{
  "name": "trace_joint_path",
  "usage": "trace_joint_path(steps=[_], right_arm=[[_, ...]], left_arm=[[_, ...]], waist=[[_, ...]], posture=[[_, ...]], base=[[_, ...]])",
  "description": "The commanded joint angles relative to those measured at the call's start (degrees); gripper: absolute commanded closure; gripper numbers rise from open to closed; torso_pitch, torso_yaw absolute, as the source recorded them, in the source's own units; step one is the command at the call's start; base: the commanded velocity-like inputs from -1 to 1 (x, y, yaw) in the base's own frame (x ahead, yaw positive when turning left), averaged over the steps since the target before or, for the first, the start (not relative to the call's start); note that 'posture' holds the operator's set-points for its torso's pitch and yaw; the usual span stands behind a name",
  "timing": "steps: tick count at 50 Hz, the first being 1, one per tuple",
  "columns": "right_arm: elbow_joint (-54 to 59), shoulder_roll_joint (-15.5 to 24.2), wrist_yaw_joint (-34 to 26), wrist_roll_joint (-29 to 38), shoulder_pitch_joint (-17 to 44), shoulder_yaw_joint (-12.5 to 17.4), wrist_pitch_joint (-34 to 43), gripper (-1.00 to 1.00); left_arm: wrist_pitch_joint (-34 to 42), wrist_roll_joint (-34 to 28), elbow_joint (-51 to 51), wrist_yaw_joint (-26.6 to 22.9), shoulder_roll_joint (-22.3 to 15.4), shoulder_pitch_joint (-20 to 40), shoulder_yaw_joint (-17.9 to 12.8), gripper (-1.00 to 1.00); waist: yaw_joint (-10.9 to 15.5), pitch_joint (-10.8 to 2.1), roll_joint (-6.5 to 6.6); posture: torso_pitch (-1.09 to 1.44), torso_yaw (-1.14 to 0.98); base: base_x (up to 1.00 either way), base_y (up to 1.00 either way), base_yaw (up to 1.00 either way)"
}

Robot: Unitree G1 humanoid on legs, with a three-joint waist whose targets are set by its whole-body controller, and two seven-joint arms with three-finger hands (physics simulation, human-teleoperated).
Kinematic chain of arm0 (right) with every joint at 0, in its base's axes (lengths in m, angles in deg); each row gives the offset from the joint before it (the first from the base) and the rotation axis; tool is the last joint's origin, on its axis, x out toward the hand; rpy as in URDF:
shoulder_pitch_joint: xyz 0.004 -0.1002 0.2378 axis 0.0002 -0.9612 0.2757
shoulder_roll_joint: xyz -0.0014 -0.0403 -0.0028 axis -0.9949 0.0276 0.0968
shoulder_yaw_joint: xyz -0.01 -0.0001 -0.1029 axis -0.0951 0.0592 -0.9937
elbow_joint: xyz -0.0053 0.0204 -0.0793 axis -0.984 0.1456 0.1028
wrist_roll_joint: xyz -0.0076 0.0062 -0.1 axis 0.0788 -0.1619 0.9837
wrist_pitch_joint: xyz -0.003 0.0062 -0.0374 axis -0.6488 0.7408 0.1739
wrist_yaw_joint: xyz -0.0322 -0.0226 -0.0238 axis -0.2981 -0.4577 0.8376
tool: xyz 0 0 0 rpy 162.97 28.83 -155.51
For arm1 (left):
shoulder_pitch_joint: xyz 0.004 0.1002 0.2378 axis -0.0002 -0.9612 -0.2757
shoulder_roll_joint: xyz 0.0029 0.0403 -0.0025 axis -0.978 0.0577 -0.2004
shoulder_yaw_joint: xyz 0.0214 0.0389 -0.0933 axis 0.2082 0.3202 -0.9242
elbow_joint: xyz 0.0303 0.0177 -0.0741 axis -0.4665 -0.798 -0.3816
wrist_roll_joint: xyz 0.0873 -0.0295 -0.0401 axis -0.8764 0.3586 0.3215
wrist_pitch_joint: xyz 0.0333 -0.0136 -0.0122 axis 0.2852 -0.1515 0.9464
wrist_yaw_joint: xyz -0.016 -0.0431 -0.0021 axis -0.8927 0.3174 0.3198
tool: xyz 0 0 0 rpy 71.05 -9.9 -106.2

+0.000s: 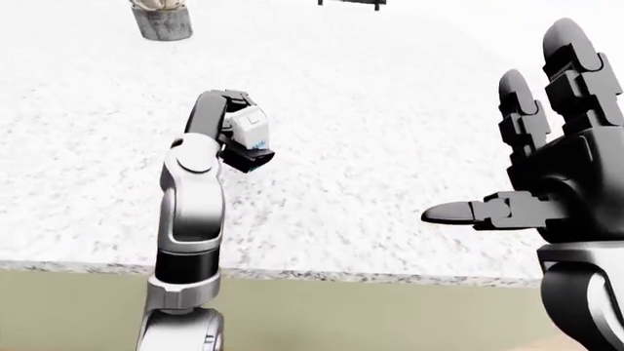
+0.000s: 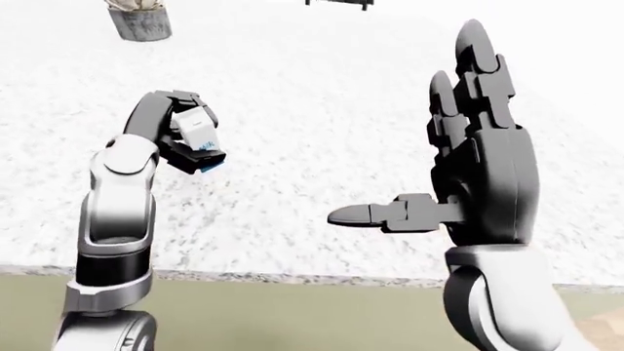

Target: Move the drinks to the dining counter.

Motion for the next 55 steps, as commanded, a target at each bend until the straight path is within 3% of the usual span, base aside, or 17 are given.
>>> trace_joint_path(steps=[1, 6, 12, 22, 32, 41, 55], right_arm=[[-0.8, 0.51, 0.44, 0.74, 1.16, 0.92, -1.4, -1.0], [-0.8, -0.54, -0.72, 1.86, 1.31, 1.24, -0.6, -1.0], [-0.8, -0.5, -0.81, 1.61, 1.55, 1.71, -0.24, -1.0], [-0.8, -1.24, -1.27, 2.47, 2.1, 1.33, 0.58, -1.0], [-0.8, -3.35, -3.43, 5.49, 1.5, 0.71, 0.74, -1.0], [-0.8, -2.69, -2.71, 4.6, 1.39, 0.8, 0.33, -1.0], [-0.8, -3.51, -3.54, 5.68, 1.52, 0.58, 0.56, -1.0]], left_arm=[[-7.36, 2.54, -1.02, 5.15, -0.58, 2.7, -0.97, 1.0], [-11.45, 5.76, -9.46, 10.16, -1.2, 4.51, -1.04, 1.0], [-14.82, 8.2, -15.18, 12.9, -1.93, 5.1, -1.04, 1.0], [-14.41, 8.85, -15.69, 13.23, -2.43, 5.78, -0.77, 1.0], [-14.08, 9.15, -15.28, 13.09, -2.55, 5.6, -0.83, 0.83], [-13.39, 8.64, -14.29, 12.29, -2.6, 5.83, -0.7, 0.3], [-11.54, 7.75, -11.34, 10.86, -3.08, 5.71, -0.81, -0.03]], waist=[[-0.02, -1.57, 0.33], [0.07, -1.78, 0.66], [0.24, -1.79, 0.42], [0.13, -1.42, 0.43], [0.02, -1.08, 0.22], [-0.08, -1.25, 0.18], [-1.01, -1.78, 1.21]], posture=[[0.0, 0.0], [0.0, 0.0], [0.0, 0.0], [0.0, 0.0], [0.0, 0.0], [0.0, 0.0], [0.0, 0.0]], base=[[0.0, 0.0, 0.0], [0.0, 0.0, 0.0], [0.0, 0.0, 0.0], [0.0, 0.0, 0.0], [0.0, 0.0, 0.0], [0.0, 0.0, 0.0], [0.0, 0.0, 0.0]])
